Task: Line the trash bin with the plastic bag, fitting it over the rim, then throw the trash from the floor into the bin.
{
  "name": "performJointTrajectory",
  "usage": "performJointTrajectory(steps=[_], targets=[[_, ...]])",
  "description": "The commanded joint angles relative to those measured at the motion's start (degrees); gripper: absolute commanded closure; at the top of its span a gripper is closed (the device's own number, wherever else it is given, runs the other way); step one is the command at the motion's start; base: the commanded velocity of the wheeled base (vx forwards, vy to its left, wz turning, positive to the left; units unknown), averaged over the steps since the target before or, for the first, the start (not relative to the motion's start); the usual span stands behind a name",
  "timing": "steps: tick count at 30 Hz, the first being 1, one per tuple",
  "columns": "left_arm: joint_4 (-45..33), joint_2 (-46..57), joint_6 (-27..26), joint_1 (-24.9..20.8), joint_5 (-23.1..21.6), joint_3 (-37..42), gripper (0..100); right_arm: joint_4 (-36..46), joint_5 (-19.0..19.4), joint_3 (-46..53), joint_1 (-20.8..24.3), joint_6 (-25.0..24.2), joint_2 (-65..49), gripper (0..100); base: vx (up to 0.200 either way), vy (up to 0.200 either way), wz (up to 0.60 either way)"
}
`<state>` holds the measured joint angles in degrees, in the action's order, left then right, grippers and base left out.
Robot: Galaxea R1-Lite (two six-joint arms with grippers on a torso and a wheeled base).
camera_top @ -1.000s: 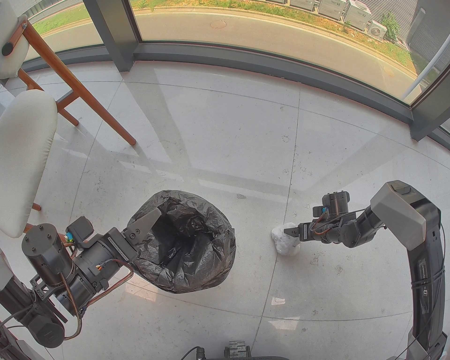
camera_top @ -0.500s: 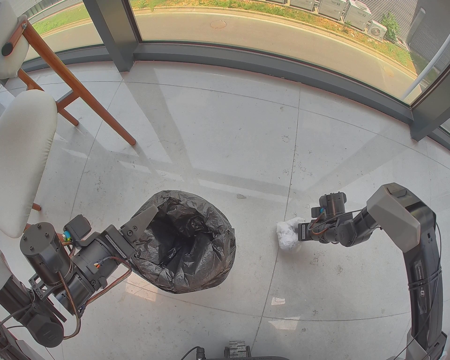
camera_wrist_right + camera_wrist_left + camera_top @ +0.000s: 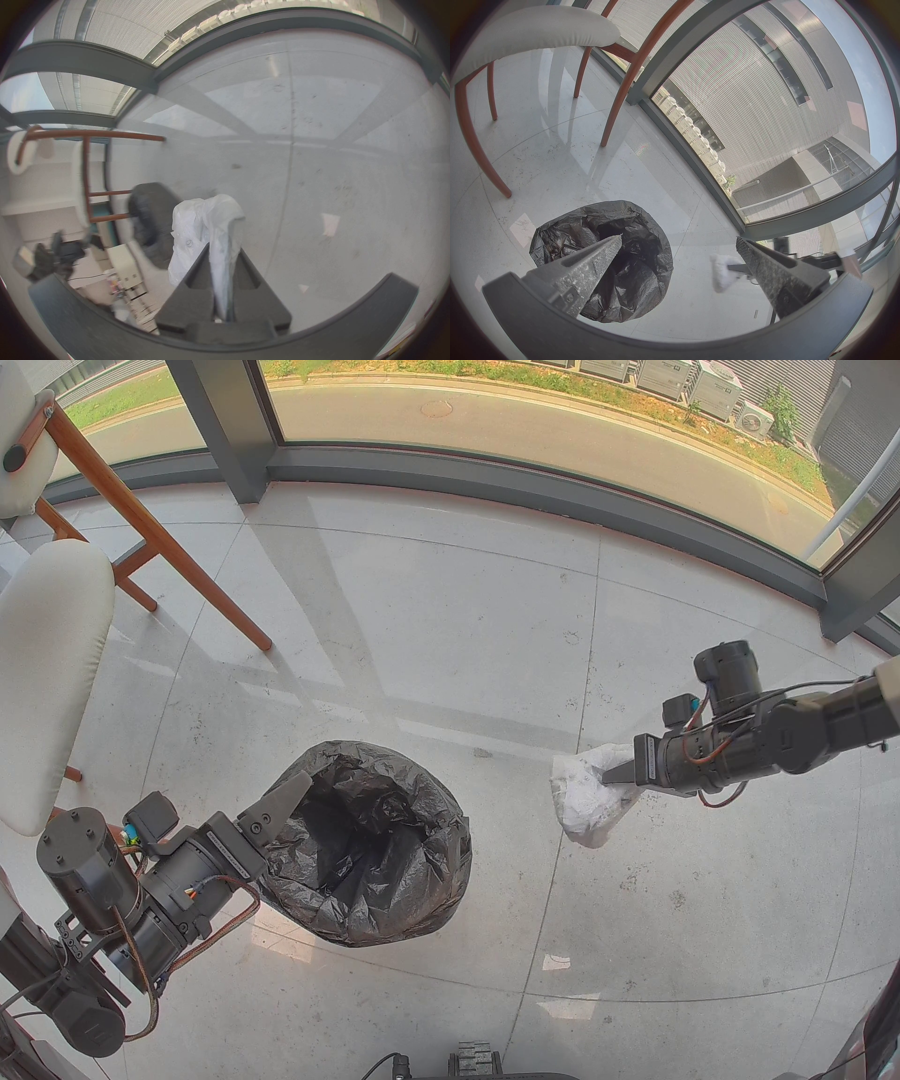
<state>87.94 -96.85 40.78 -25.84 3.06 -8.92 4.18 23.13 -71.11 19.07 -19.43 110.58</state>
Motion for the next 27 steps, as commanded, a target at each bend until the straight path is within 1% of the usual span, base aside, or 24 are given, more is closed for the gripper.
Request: performJointTrajectory(steps=[1, 2, 3, 4, 6, 7, 10, 13, 16, 19, 20, 22, 27], targets=[[0.04, 0.61, -1.75, -0.08, 0.46, 0.49, 0, 6.80, 5.00, 5.10, 10.55, -5.44, -16.10, 100, 0.000, 0.200, 0.00], [0.04, 0.70, -4.57, -0.08, 0.98, 0.84, 0, 6.54, 4.74, 7.12, 13.98, -6.32, -16.27, 100, 0.000, 0.200, 0.00], [0.04, 0.70, -4.57, -0.08, 0.98, 0.84, 0, 6.54, 4.74, 7.12, 13.98, -6.32, -16.27, 100, 0.000, 0.200, 0.00], [0.04, 0.70, -5.88, -0.08, 1.42, 1.01, 0, 6.01, 4.74, 9.14, 16.35, -6.58, -15.83, 100, 0.000, 0.200, 0.00], [0.04, 0.61, -6.06, -0.08, 1.42, 0.84, 0, 6.01, 4.65, 9.85, 17.14, -6.41, -15.48, 100, 0.000, 0.200, 0.00], [0.12, 0.61, -6.06, -0.08, 1.51, 0.22, 0, 5.75, 4.47, 10.64, 18.55, -6.23, -13.73, 100, 0.000, 0.200, 0.00], [0.12, 0.70, -5.97, -0.08, 1.51, 0.31, 0, 4.08, 4.38, 10.38, 20.13, -6.41, -11.44, 100, 0.000, 0.200, 0.00], [0.04, 0.79, -5.97, 0.00, 1.60, 1.10, 0, 1.71, 4.30, 10.29, 21.28, -6.41, -9.77, 100, 0.000, 0.200, 0.00], [0.04, 0.88, -5.97, 0.00, 1.60, 1.98, 0, -3.30, 3.42, 10.11, 23.30, -6.41, -6.17, 100, 0.000, 0.200, 0.00], [0.04, 0.88, -5.97, 0.00, 1.60, 1.98, 0, -6.73, 1.31, 9.41, 24.00, -6.41, -3.27, 100, 0.000, 0.200, 0.00], [0.04, 0.88, -6.06, 0.00, 1.60, 1.98, 0, -6.91, 1.22, 9.32, 24.00, -6.41, -3.18, 100, 0.000, 0.200, 0.00], [0.12, 0.88, -6.06, 0.00, 1.60, 1.98, 0, -9.72, -0.01, 9.06, 24.09, -6.41, -0.63, 100, 0.000, 0.200, 0.00], [0.21, 0.88, -5.80, 0.00, 1.51, 1.28, 0, -12.88, -2.21, 7.74, 22.77, -6.50, 2.01, 100, 0.000, 0.200, 0.00]])
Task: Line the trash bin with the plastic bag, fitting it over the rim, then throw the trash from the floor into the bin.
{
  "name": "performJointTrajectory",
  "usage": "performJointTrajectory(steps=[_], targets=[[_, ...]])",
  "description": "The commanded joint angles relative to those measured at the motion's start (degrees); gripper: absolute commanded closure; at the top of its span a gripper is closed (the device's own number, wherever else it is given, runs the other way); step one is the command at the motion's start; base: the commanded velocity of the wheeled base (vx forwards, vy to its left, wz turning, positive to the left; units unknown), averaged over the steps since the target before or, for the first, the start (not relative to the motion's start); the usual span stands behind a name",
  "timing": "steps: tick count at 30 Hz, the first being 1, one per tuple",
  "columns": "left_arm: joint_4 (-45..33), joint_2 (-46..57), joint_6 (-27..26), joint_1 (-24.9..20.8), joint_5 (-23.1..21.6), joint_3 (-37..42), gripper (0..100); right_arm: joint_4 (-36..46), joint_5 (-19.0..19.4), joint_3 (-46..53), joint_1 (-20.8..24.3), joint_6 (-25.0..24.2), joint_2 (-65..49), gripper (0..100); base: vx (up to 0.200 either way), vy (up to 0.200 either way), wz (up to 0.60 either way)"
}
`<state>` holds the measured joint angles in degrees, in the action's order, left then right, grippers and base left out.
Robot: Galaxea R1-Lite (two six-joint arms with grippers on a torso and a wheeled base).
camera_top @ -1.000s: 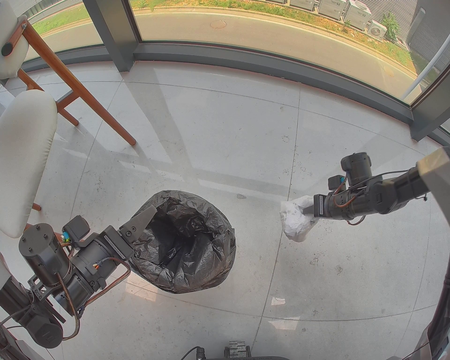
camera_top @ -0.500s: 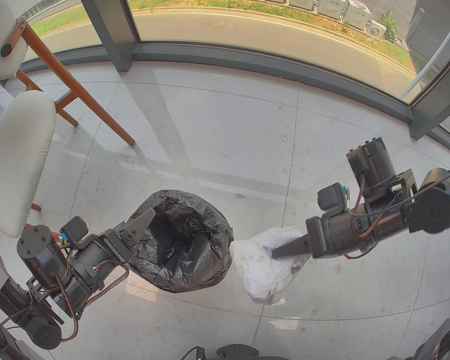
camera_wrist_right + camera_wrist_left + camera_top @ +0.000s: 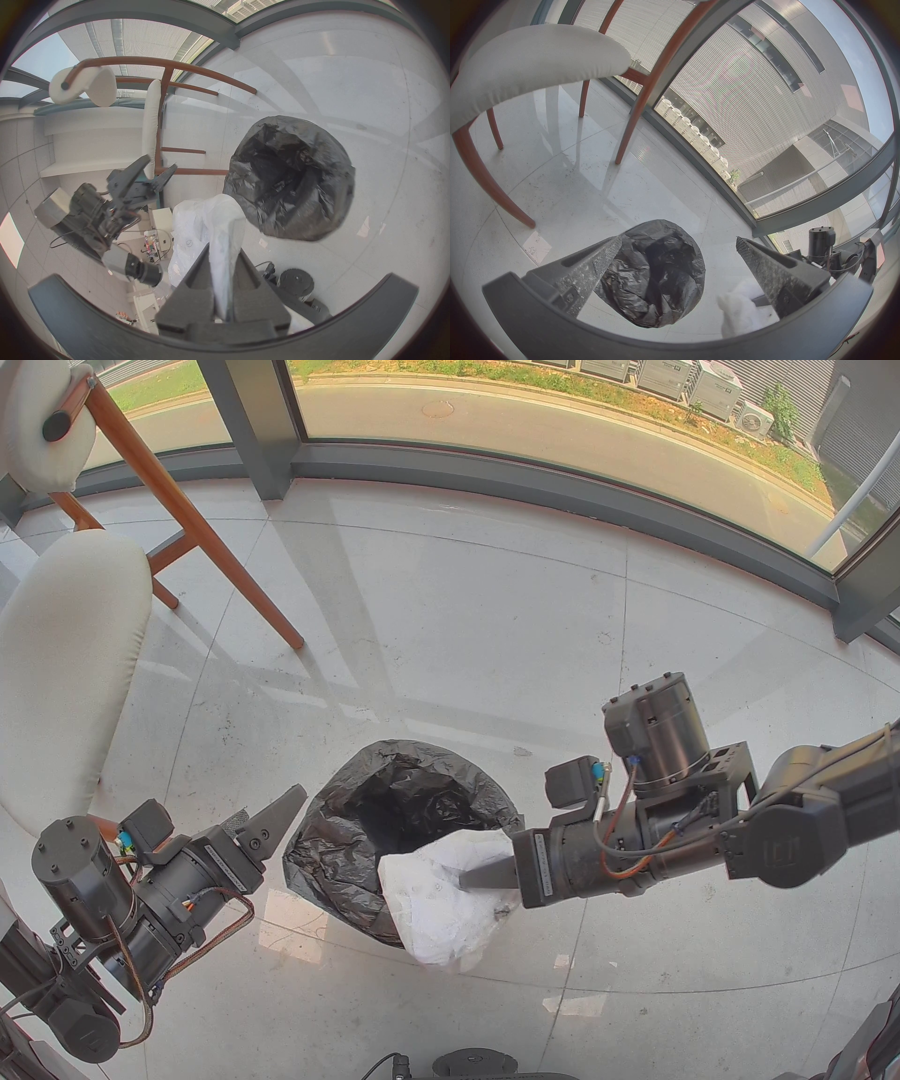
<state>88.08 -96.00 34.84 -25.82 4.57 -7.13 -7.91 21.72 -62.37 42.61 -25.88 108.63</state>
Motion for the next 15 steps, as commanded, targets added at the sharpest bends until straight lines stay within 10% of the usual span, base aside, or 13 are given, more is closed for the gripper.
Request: performJointTrajectory(steps=[1, 13, 14, 15], targets=[[0.08, 0.02, 0.14, -0.02, 0.00, -0.51, 0, -0.79, -0.81, -1.00, -0.77, -0.05, 3.96, 100, 0.000, 0.000, 0.00], [0.17, -0.06, 0.05, -0.02, -0.35, -0.34, 0, -0.97, -1.33, -1.44, -5.78, 0.39, 5.19, 100, 0.000, 0.000, 0.00], [0.17, -0.06, 0.05, -0.02, -0.35, -0.34, 0, -1.49, -1.25, -1.35, -6.31, 0.39, 5.28, 0, 0.000, 0.000, 0.00], [0.17, -0.06, 0.05, -0.02, -0.44, -0.34, 0, -2.46, -1.25, -1.27, -6.75, 0.39, 5.36, 0, 0.000, 0.000, 0.00]])
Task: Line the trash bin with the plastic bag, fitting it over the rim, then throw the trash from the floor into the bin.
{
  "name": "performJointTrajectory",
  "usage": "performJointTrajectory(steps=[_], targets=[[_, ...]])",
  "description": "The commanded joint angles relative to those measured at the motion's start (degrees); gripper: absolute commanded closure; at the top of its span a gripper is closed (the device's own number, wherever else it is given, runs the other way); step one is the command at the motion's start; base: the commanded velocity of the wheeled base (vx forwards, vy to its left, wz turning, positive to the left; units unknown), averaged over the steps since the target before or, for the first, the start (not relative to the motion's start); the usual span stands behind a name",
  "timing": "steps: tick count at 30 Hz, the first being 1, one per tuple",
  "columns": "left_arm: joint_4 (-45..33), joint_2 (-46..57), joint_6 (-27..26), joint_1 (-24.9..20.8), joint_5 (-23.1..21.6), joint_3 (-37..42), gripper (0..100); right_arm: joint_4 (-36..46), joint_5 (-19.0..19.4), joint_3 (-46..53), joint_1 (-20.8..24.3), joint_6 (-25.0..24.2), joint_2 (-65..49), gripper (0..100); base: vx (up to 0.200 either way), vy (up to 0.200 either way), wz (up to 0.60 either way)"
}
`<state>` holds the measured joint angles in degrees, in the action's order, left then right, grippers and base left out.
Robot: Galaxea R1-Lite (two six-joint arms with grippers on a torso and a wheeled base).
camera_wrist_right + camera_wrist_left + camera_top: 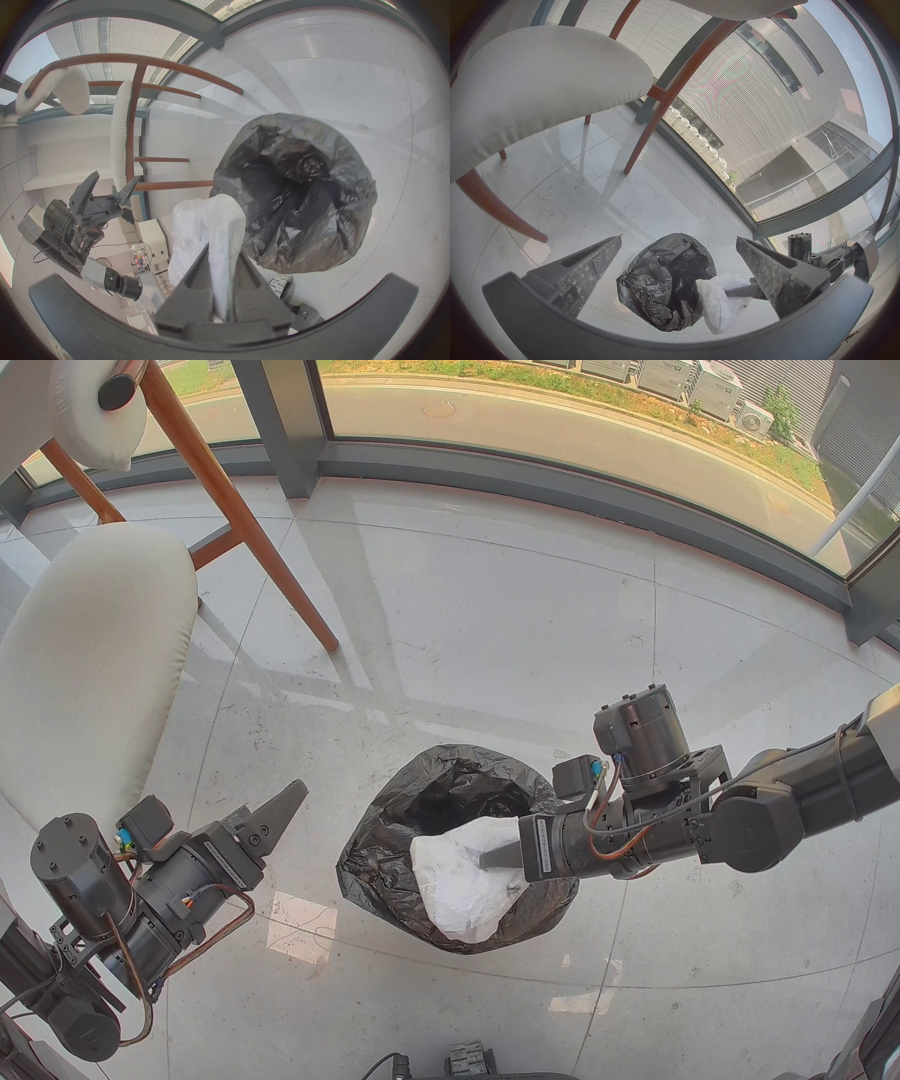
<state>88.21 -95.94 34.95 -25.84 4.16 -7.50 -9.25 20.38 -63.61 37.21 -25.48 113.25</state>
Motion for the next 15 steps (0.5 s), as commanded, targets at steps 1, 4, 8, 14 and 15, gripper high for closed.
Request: performJointTrajectory(steps=[1, 4, 8, 14, 15], targets=[[0.03, -0.04, -0.06, 0.00, -0.03, 0.03, 0, -1.91, 0.10, 0.15, -1.52, -0.01, 0.66, 0, 0.000, 0.000, 0.00], [-0.06, -0.04, 0.12, -0.08, -0.03, 0.47, 0, -3.93, 0.01, 0.94, -1.70, -0.27, -0.05, 0, 0.000, 0.000, 0.00], [0.03, 0.84, 0.21, -0.44, 0.06, 0.82, 0, -3.84, -1.49, 2.00, -3.19, -0.27, -2.95, 0, 0.000, 0.000, 0.00], [1.70, 2.25, 1.52, -4.04, -0.20, 0.99, 0, -3.32, -2.54, 8.68, -9.61, -0.45, -14.55, 0, 0.000, 0.000, 0.00], [1.79, 2.51, 2.05, -5.36, -0.11, 1.08, 0, -3.32, -2.72, 10.44, -11.01, -0.45, -17.01, 0, 0.000, 0.000, 0.00]])
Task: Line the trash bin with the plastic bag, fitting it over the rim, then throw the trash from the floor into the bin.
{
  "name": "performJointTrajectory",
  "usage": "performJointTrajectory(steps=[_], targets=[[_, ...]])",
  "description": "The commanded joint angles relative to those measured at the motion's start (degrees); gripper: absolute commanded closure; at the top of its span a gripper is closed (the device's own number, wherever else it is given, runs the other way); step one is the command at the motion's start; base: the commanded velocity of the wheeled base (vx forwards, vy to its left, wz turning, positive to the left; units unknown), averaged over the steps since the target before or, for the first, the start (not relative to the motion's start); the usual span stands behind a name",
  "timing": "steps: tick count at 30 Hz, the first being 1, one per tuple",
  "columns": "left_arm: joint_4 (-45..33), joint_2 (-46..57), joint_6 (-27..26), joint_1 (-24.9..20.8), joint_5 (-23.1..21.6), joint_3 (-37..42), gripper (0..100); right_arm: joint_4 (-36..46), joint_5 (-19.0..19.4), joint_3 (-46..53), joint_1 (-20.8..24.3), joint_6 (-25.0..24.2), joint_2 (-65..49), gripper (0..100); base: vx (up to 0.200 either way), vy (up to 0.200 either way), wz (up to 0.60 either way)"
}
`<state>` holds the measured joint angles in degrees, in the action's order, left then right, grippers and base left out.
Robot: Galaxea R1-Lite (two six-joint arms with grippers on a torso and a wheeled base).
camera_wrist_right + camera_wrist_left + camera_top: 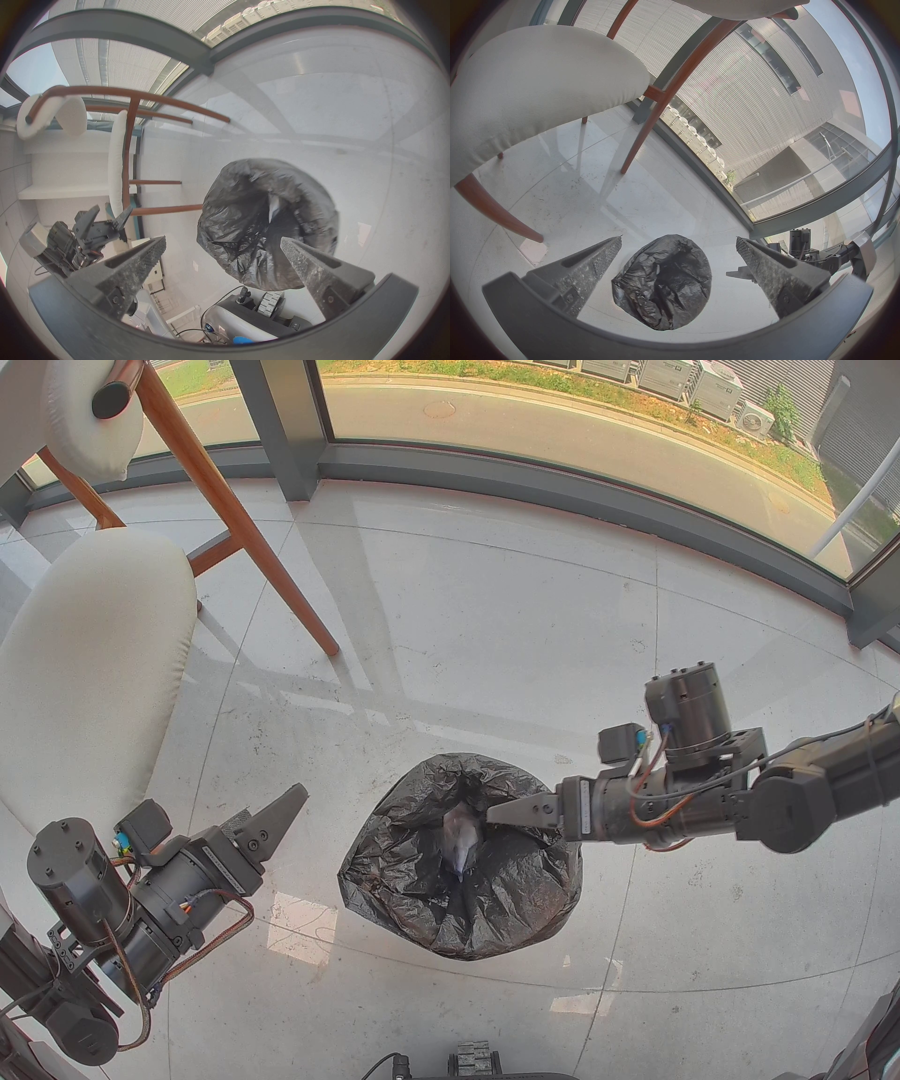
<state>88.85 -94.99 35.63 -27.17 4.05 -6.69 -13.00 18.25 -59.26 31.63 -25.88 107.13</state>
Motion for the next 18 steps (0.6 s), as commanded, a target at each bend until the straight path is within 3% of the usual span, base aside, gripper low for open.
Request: performJointTrajectory(steps=[1, 7, 10, 15, 18], targets=[[1.15, 2.09, 1.54, -5.26, 0.00, 0.45, 0, 0.51, -0.85, 7.84, -6.76, -0.05, -13.26, 0, 0.000, 0.000, 0.00], [1.15, 7.10, 1.19, -11.24, -0.09, 4.85, 0, 0.69, -4.10, 17.86, -13.62, 0.13, -25.83, 0, 0.000, 0.000, 0.00], [1.15, 9.03, 0.84, -11.41, 0.08, 5.99, 0, 0.69, -5.42, 21.11, -15.99, 0.13, -30.40, 0, 0.000, 0.000, 0.00], [1.16, 16.15, -4.34, -11.41, -0.18, 6.60, 0, 0.87, -9.02, 26.56, -18.45, 0.48, -42.00, 0, 0.000, 0.000, 0.00], [0.54, 22.22, -10.50, -11.41, -4.05, 6.60, 0, 1.04, -13.50, 30.87, -18.45, 2.85, -50.88, 0, 0.000, 0.000, 0.00]])
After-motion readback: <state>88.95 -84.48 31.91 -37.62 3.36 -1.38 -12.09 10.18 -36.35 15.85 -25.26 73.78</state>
